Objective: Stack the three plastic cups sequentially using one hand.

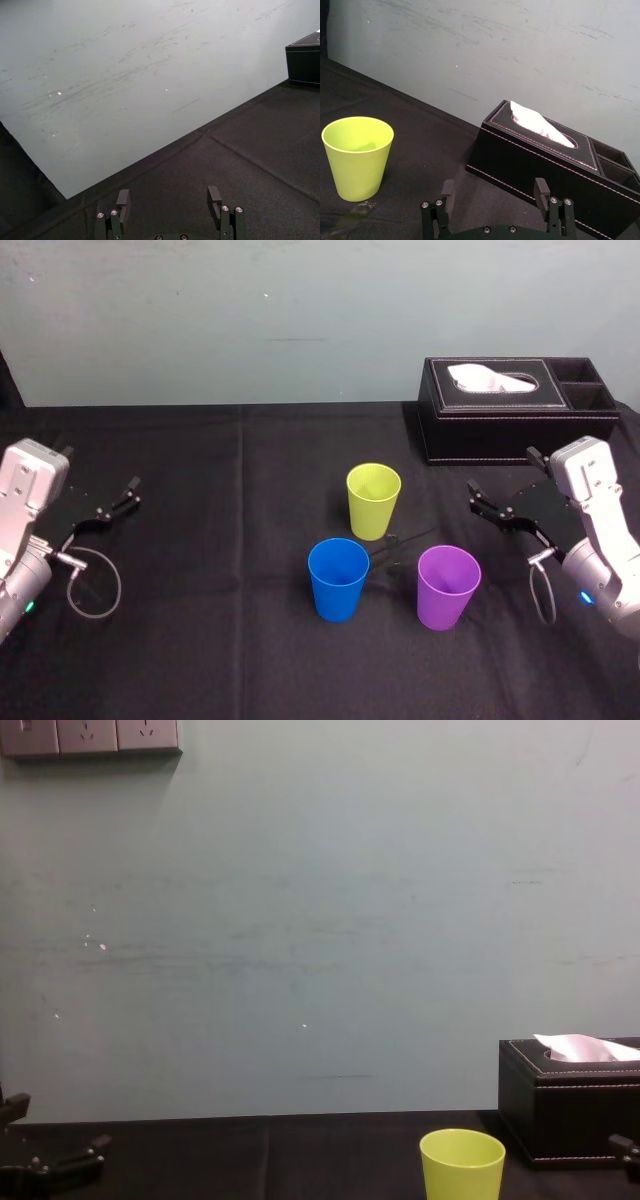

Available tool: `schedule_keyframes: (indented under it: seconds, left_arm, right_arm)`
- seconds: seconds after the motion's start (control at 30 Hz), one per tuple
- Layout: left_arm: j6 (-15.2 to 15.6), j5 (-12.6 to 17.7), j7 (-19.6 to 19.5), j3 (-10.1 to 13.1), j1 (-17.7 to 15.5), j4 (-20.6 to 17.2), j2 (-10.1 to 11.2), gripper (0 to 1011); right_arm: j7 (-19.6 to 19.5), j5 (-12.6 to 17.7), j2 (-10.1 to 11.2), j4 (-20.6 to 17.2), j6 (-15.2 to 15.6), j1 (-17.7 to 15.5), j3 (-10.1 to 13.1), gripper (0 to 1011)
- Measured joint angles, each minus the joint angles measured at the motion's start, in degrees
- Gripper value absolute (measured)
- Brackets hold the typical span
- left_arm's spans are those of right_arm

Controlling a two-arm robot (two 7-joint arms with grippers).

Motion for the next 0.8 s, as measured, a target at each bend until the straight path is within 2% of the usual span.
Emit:
schedule_keyframes:
  seconds: [0.8]
  left_arm:
    - [0.0, 0.0, 0.0, 0.0, 0.0, 0.0, 0.0, 1011]
  right_arm:
    - [0.0, 0.0, 0.0, 0.0, 0.0, 0.0, 0.0, 1004]
